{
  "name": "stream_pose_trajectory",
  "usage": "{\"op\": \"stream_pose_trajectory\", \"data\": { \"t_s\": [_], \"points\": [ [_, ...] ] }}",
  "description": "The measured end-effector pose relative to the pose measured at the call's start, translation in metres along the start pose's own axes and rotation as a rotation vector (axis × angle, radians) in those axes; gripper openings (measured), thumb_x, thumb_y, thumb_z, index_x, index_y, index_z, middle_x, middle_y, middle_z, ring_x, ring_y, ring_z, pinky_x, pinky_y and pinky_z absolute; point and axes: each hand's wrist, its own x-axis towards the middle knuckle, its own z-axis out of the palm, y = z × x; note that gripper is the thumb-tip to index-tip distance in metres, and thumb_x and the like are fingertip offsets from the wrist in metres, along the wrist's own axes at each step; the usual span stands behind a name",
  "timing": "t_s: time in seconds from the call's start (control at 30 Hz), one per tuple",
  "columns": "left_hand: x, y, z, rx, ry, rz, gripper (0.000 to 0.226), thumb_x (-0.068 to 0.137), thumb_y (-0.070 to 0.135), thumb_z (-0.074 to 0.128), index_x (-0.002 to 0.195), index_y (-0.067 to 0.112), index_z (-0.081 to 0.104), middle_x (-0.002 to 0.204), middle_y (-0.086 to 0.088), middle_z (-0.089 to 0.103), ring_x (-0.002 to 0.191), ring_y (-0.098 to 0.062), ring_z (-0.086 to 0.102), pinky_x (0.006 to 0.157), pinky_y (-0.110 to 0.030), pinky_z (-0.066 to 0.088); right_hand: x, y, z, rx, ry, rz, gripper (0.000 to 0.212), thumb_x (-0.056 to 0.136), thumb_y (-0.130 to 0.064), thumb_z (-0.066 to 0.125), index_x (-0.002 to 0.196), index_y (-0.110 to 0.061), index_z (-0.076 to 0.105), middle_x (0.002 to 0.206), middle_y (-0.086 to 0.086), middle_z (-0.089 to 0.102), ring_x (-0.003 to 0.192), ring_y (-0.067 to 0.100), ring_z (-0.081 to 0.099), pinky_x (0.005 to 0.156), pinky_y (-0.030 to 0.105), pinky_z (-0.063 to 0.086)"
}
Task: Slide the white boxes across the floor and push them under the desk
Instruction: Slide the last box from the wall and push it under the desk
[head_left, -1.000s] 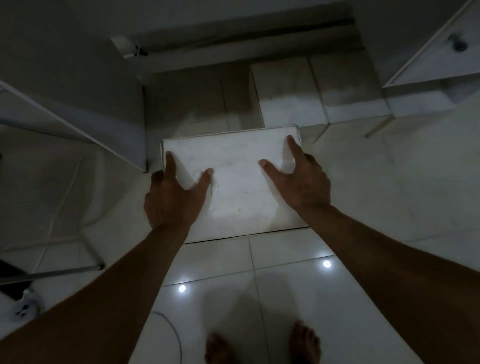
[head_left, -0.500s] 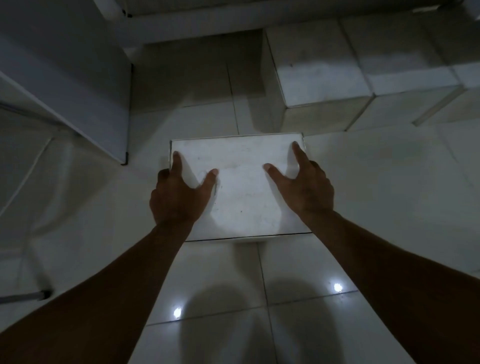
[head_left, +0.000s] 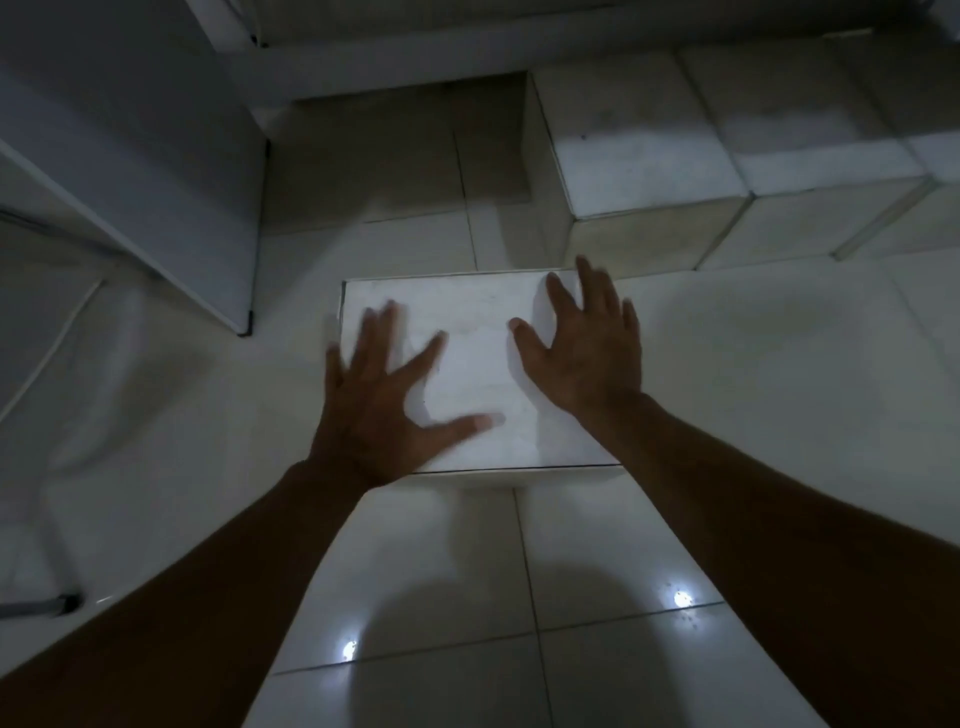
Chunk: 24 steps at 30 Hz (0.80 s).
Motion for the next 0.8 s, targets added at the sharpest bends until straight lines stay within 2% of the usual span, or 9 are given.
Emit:
{"op": "stream_pose_trajectory", "data": {
  "t_s": [0.07, 0.13, 0.3, 0.47, 0.6, 0.73, 0.8],
  "points": [
    [-0.004, -0.007, -0.005, 0.036, -0.156, 0.154, 0.122, 0.055, 0.103, 0.034, 0.154, 0.035, 0.012, 0.163, -0.006, -0.009, 0.148, -0.021, -0.018, 0.116, -0.059, -0.006, 0.014, -0.003, -0.002, -0.032, -0.078, -0.107, 0.069, 0.096, -0.061, 0.033, 0.152, -0.021, 0.027, 0.163, 0.007, 0.013, 0.15, 0.028, 0.007, 0.119, 0.05, 0.007],
    [-0.003, -0.013, -0.009, 0.099, -0.202, 0.255, 0.128, 0.052, 0.103, 0.038, 0.155, 0.032, 0.009, 0.163, -0.004, -0.008, 0.147, -0.019, -0.019, 0.116, -0.056, -0.011, 0.023, -0.003, -0.002, -0.052, -0.138, -0.187, 0.069, 0.097, -0.06, 0.029, 0.153, -0.021, 0.023, 0.163, 0.006, 0.015, 0.15, 0.028, 0.007, 0.12, 0.052, 0.005],
    [0.007, -0.019, -0.016, 0.048, -0.314, 0.264, 0.125, 0.051, 0.1, 0.043, 0.154, 0.038, 0.008, 0.162, 0.004, -0.011, 0.143, -0.005, -0.023, 0.111, -0.028, -0.019, 0.028, 0.0, -0.002, -0.086, -0.195, -0.2, 0.075, 0.093, -0.07, 0.026, 0.153, -0.026, 0.021, 0.161, 0.004, 0.02, 0.15, 0.026, 0.01, 0.12, 0.055, 0.005],
    [0.024, -0.036, -0.033, 0.121, -0.378, 0.281, 0.117, 0.053, 0.1, 0.042, 0.151, 0.046, 0.007, 0.162, 0.01, -0.01, 0.145, -0.007, -0.018, 0.115, -0.035, -0.007, 0.019, -0.001, -0.001, -0.115, -0.168, -0.13, 0.075, 0.092, -0.071, 0.025, 0.154, -0.028, 0.022, 0.161, 0.009, 0.019, 0.149, 0.031, 0.01, 0.119, 0.055, 0.003],
    [0.039, -0.051, -0.052, 0.096, -0.408, 0.178, 0.111, 0.053, 0.095, 0.051, 0.148, 0.051, 0.016, 0.161, 0.016, -0.005, 0.146, -0.004, -0.011, 0.116, -0.045, 0.01, 0.004, 0.0, 0.001, -0.139, -0.133, -0.038, 0.076, 0.092, -0.073, 0.022, 0.153, -0.028, 0.022, 0.156, 0.016, 0.023, 0.145, 0.036, 0.016, 0.119, 0.057, 0.007],
    [0.033, -0.055, -0.056, 0.004, -0.31, 0.026, 0.103, 0.058, 0.082, 0.061, 0.148, 0.043, 0.03, 0.163, 0.011, 0.004, 0.148, -0.009, -0.001, 0.116, -0.053, 0.017, -0.003, -0.003, 0.005, -0.164, -0.054, 0.037, 0.078, 0.091, -0.073, 0.022, 0.152, -0.026, 0.027, 0.149, 0.021, 0.032, 0.139, 0.038, 0.025, 0.117, 0.058, 0.01],
    [0.018, -0.051, -0.049, -0.05, -0.209, -0.053, 0.106, 0.061, 0.077, 0.067, 0.151, 0.038, 0.026, 0.163, 0.008, 0.0, 0.149, -0.014, 0.003, 0.115, -0.05, 0.02, -0.004, -0.005, 0.009, -0.151, -0.02, 0.041, 0.076, 0.092, -0.072, 0.02, 0.152, -0.026, 0.026, 0.15, 0.023, 0.031, 0.142, 0.037, 0.024, 0.117, 0.059, 0.008]
  ]
}}
